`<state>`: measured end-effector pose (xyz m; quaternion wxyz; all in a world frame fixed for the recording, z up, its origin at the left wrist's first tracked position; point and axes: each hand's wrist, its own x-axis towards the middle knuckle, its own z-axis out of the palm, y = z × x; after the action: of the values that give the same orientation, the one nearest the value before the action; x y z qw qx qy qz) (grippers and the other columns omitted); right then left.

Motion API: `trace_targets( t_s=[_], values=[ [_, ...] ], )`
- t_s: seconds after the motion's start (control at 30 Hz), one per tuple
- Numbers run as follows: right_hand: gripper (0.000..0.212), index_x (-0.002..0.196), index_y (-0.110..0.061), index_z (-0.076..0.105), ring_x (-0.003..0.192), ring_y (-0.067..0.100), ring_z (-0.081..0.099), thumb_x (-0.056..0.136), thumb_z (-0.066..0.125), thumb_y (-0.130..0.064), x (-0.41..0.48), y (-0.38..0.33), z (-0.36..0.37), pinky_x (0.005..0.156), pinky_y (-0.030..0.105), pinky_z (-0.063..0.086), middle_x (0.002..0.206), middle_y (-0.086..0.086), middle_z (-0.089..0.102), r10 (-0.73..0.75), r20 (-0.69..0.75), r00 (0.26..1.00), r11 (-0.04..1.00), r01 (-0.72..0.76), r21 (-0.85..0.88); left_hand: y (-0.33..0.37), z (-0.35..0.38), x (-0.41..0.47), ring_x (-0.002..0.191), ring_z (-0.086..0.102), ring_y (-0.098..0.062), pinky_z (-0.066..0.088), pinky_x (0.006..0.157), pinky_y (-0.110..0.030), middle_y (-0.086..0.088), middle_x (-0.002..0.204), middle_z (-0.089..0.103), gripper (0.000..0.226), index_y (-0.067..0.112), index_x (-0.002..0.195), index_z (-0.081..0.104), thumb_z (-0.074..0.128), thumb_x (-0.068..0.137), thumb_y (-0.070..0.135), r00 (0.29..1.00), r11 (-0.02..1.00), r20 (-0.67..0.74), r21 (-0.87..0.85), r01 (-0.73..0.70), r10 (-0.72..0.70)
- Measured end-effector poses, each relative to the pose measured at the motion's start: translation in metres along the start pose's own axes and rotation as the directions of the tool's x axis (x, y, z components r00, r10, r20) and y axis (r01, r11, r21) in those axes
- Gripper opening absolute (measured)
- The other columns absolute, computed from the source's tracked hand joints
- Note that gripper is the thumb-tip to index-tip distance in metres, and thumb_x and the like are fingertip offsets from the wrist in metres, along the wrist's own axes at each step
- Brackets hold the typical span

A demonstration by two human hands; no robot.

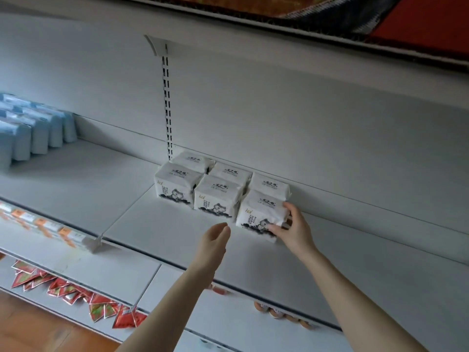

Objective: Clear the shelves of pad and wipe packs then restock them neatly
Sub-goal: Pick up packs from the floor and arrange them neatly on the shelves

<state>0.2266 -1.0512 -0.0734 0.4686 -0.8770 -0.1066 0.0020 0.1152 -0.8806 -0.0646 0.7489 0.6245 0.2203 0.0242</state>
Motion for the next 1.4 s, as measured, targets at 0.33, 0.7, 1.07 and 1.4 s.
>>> trace_targets(
  t_s=[0.33,0.7,1.07,1.4],
  values=[
    [0.066,0.139,-0.008,0.038,0.118,0.023,0.048,0.082,0.07,-0.013,0.007,0.0,0.008,0.085,0.012,0.03,0.133,0.015,0.048,-0.035,0.033,0.999,0.986,0.04,-0.159,0.005,0.024,0.022,0.113,0.038,-0.008,0.031,0.097,-0.027,0.007,0.114,0.045,0.037,0.007,0.135,0.044,0.039,0.101,0.021,0.994,0.998,0.107,0.054,0.01,-0.016],
    [0.033,0.113,-0.013,0.06,0.108,0.01,0.054,0.083,0.07,-0.021,-0.025,-0.074,0.029,0.093,0.021,0.039,0.114,0.001,0.061,-0.194,0.064,0.979,0.979,0.189,0.075,0.004,-0.009,-0.007,0.104,0.059,-0.017,0.047,0.097,-0.036,-0.002,0.106,0.063,0.022,0.011,0.113,0.06,0.051,0.095,0.021,0.967,0.993,-0.227,0.031,-0.11,0.114],
    [0.017,0.095,-0.022,0.059,0.096,0.013,0.062,0.082,0.07,-0.019,-0.142,-0.182,0.252,0.092,0.033,0.049,0.095,-0.006,0.064,-0.29,0.732,0.616,0.954,0.244,0.173,-0.062,-0.256,-0.147,0.086,0.057,-0.015,0.043,0.078,-0.026,-0.004,0.09,0.064,0.02,0.004,0.105,0.067,0.057,0.091,0.013,0.628,0.999,-0.778,0.038,0.037,0.007],
    [0.031,0.108,-0.001,0.063,0.089,0.014,0.059,0.083,0.07,-0.018,-0.316,-0.246,0.467,0.081,0.021,0.046,0.096,0.006,0.064,-0.296,0.947,0.125,0.861,0.463,0.208,-0.183,-0.427,-0.332,0.093,0.054,-0.016,0.038,0.076,-0.022,-0.008,0.104,0.064,0.022,0.004,0.107,0.065,0.056,0.092,0.017,0.176,0.926,-0.913,-0.344,0.153,-0.368]
  ],
)
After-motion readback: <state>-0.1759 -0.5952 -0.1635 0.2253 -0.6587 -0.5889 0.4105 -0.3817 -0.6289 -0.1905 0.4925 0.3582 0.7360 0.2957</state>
